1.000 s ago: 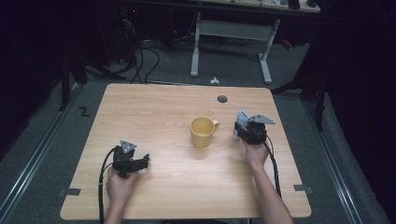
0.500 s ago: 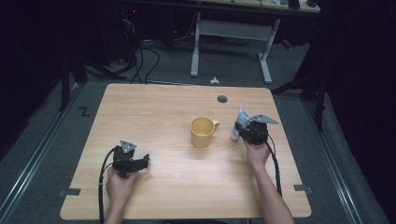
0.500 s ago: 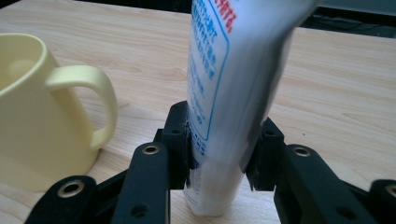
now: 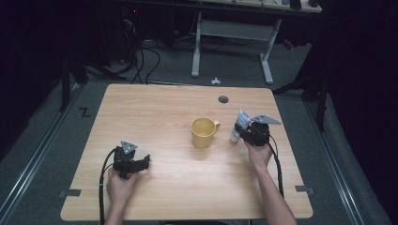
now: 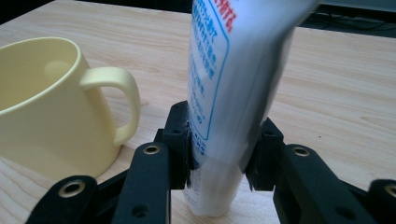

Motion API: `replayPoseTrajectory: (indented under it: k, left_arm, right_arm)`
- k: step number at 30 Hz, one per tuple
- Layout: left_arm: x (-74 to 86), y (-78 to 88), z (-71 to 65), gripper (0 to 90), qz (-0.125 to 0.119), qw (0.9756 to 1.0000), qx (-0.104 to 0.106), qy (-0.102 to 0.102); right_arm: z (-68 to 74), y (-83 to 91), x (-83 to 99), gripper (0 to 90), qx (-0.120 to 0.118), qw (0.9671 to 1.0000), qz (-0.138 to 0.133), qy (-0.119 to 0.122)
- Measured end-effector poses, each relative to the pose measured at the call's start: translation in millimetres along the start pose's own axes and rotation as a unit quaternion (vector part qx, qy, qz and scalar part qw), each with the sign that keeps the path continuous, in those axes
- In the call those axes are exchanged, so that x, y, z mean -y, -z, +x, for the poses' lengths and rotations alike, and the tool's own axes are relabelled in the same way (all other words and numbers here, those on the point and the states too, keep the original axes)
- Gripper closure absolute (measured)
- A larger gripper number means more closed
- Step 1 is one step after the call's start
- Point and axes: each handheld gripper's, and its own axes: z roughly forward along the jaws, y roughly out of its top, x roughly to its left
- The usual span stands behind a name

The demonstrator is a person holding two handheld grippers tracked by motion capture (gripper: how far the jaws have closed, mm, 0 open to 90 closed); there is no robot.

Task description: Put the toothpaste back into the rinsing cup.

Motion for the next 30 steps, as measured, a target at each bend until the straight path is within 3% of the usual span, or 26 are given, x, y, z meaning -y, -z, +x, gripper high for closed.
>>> replayPoseTrajectory:
  k: [11, 30]
  left_arm:
    - [0.0, 0.0, 0.0, 21.7, 0.0, 1.0, 0.0, 0.0]
    - [-0.9, -0.8, -0.6, 21.4, 0.001, 1.0, 0.003, -0.004]
  right_arm:
    - [0.5, 12.6, -9.5, 66.6, -0.012, 0.9998, -0.008, 0.009]
    - [13.8, 15.5, -26.0, 67.1, -0.032, 0.9988, 0.013, 0.036]
